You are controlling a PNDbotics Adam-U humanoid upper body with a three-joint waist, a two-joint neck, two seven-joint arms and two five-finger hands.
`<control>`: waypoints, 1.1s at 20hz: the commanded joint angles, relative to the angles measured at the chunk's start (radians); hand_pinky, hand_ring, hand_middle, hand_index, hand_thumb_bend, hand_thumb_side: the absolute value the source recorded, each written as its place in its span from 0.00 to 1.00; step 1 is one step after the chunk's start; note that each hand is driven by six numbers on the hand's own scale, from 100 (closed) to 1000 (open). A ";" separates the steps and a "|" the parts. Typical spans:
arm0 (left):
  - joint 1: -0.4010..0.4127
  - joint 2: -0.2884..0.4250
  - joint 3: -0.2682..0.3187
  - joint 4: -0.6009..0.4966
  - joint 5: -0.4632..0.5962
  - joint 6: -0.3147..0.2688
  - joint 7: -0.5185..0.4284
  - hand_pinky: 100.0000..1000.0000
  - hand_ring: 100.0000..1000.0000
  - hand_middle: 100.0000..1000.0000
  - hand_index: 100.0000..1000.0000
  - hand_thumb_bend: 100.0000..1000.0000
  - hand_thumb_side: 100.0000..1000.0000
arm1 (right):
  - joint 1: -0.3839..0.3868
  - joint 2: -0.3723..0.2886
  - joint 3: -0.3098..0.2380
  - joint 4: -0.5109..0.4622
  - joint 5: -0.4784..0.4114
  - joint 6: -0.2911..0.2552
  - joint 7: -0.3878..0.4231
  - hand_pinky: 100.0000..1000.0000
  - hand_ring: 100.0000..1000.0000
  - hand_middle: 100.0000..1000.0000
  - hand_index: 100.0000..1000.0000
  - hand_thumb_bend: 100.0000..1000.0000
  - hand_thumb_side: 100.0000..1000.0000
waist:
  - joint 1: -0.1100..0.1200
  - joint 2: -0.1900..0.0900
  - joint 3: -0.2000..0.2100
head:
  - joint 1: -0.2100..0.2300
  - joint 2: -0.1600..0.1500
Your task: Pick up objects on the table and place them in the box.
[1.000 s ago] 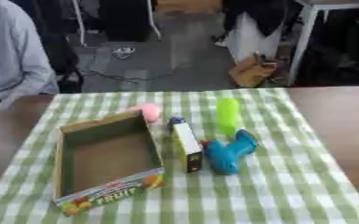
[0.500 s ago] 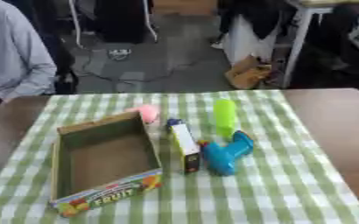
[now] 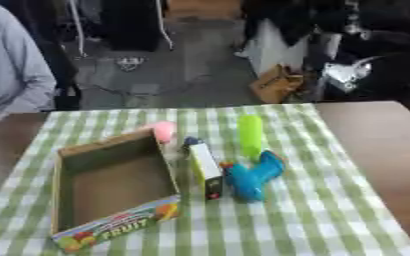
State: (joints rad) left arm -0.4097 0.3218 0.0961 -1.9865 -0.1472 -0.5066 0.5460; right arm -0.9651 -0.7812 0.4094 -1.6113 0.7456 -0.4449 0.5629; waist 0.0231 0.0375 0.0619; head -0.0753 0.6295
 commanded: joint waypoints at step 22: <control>-0.041 -0.017 -0.002 -0.013 0.017 -0.003 -0.008 0.77 0.82 0.87 0.93 0.02 1.00 | -0.083 0.247 0.008 0.617 0.553 -0.289 -0.082 1.00 1.00 0.97 1.00 0.64 0.85 | -0.008 0.000 0.039 | -0.060 -0.020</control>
State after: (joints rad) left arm -0.4338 0.2912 0.0894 -1.9865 -0.1317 -0.5107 0.5377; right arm -1.0291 -0.5041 0.4311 -0.9982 1.2658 -0.6710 0.4422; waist 0.0220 0.0386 0.1006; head -0.1368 0.6208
